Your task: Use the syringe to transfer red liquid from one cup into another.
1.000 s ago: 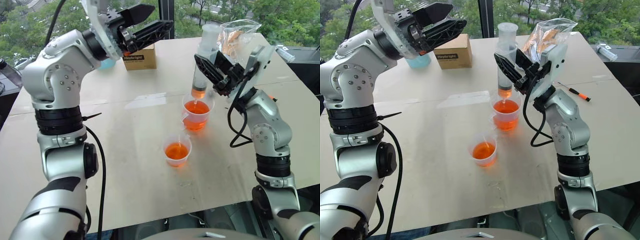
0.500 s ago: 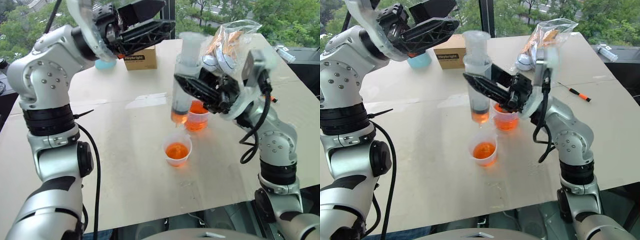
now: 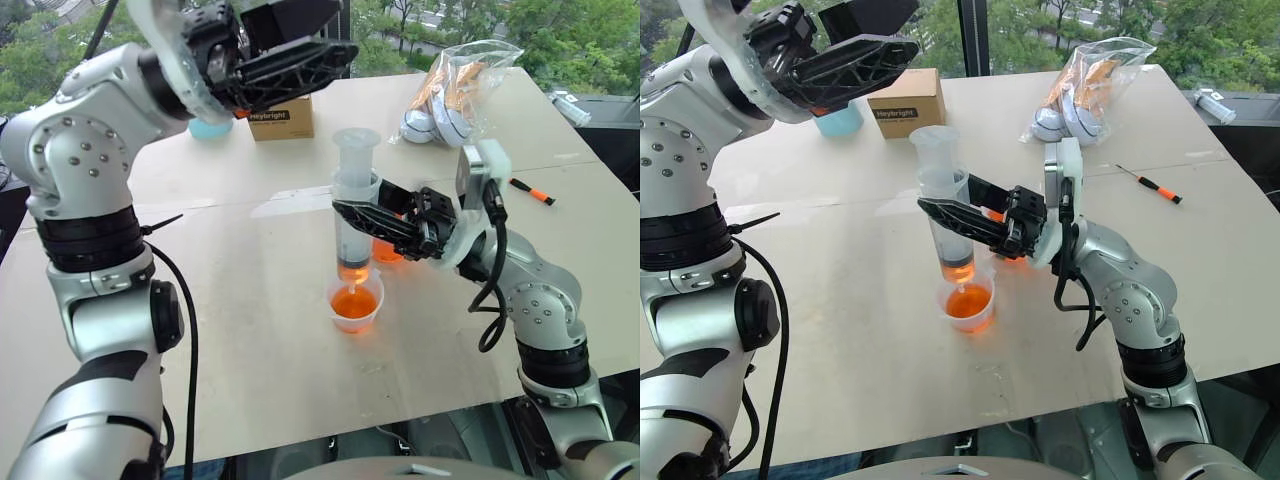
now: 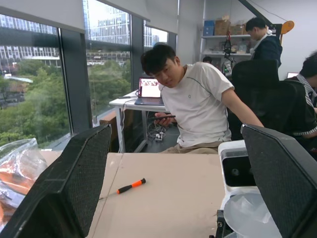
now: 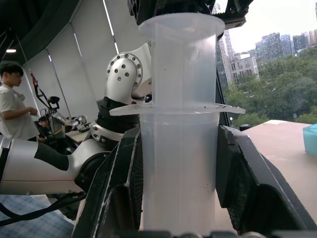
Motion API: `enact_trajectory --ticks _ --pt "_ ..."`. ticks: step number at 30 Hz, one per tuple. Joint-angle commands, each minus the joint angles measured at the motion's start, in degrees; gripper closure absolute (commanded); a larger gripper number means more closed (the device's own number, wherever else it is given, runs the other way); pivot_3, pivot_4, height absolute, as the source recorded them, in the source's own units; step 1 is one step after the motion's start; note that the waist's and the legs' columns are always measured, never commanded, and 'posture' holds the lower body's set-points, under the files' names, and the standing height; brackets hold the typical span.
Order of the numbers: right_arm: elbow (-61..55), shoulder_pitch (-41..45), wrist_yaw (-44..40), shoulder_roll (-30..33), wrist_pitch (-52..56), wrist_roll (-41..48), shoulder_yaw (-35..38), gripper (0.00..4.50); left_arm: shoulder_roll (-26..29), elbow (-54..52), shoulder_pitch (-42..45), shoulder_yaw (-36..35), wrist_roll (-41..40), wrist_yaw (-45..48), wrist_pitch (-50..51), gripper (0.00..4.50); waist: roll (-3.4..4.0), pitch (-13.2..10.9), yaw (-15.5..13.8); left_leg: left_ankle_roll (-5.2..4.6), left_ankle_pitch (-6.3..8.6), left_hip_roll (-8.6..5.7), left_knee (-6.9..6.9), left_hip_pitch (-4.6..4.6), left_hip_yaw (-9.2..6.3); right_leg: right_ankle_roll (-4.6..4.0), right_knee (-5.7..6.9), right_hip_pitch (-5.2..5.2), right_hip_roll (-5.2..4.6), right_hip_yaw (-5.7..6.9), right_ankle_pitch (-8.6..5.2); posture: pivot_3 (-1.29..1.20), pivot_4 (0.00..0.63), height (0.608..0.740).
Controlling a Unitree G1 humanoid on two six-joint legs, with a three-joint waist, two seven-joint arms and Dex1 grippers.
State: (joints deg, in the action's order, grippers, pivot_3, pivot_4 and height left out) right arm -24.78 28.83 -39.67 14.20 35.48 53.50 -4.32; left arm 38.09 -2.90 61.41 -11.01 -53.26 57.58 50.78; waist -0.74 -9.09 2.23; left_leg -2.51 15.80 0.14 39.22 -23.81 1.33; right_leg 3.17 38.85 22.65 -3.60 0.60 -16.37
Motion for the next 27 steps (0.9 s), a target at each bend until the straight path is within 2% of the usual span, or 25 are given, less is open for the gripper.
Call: enact_trajectory --ticks 1,3,4,5,6,14,27 --pt "-3.09 -0.15 -0.21 -0.3 -1.22 0.19 0.06 3.01 0.84 -2.57 -0.08 -0.17 -1.06 0.73 0.21 2.04 0.0 0.0 0.0 0.0 0.0 0.0 0.0 0.0 0.0 0.0 0.0 0.0 0.0 0.0 0.0 0.0 0.15 0.74" --pt "-3.08 -0.23 -0.13 -0.35 -1.18 0.16 0.09 3.01 0.8 -2.96 -0.34 0.06 -1.39 0.98 0.53 3.11 0.0 0.0 -0.01 0.0 0.0 0.0 0.0 0.0 0.0 0.0 0.0 0.0 0.0 0.0 0.0 0.0 0.15 0.74" --pt "-3.1 -0.27 -0.13 -0.31 -1.13 0.16 0.11 3.01 0.83 -3.27 -0.5 0.28 -1.56 1.11 0.8 3.82 0.0 0.0 -0.01 0.0 0.0 0.0 0.0 0.0 0.0 0.0 -0.01 0.0 0.0 0.0 0.0 0.0 0.15 0.74" --pt "-3.13 -0.35 -0.14 -0.26 -1.09 0.17 0.14 3.01 0.85 -3.65 -0.74 0.46 -1.92 1.15 1.38 3.97 0.0 0.0 -0.01 0.0 0.0 0.0 0.0 0.0 0.0 0.0 -0.01 0.0 0.0 -0.01 0.0 0.0 0.15 0.74" --pt "-3.17 -0.43 -0.15 -0.17 -1.03 0.22 0.19 3.01 1.0 -4.31 -1.17 0.73 -2.29 1.52 1.92 4.44 0.0 0.0 -0.01 0.0 0.0 0.0 0.0 0.0 0.0 0.0 -0.01 0.0 0.0 0.0 0.0 0.0 0.15 0.74" --pt "-3.81 -1.84 0.21 0.2 -0.53 0.69 0.27 3.01 2.14 -9.54 -5.76 1.75 -5.99 3.07 6.29 4.44 0.0 0.0 -0.03 0.0 0.0 0.0 0.0 0.0 -0.01 0.0 -0.01 0.0 -0.01 -0.01 0.0 0.0 0.15 0.74" --pt "-3.16 -1.76 0.12 -0.35 -1.47 -0.71 0.1 3.01 5.26 -12.96 -13.42 4.33 -4.76 3.5 6.65 4.44 0.0 0.0 -0.11 0.0 0.0 0.0 0.0 0.01 -0.01 0.0 -0.03 0.0 -0.01 -0.01 0.0 0.0 0.15 0.74"
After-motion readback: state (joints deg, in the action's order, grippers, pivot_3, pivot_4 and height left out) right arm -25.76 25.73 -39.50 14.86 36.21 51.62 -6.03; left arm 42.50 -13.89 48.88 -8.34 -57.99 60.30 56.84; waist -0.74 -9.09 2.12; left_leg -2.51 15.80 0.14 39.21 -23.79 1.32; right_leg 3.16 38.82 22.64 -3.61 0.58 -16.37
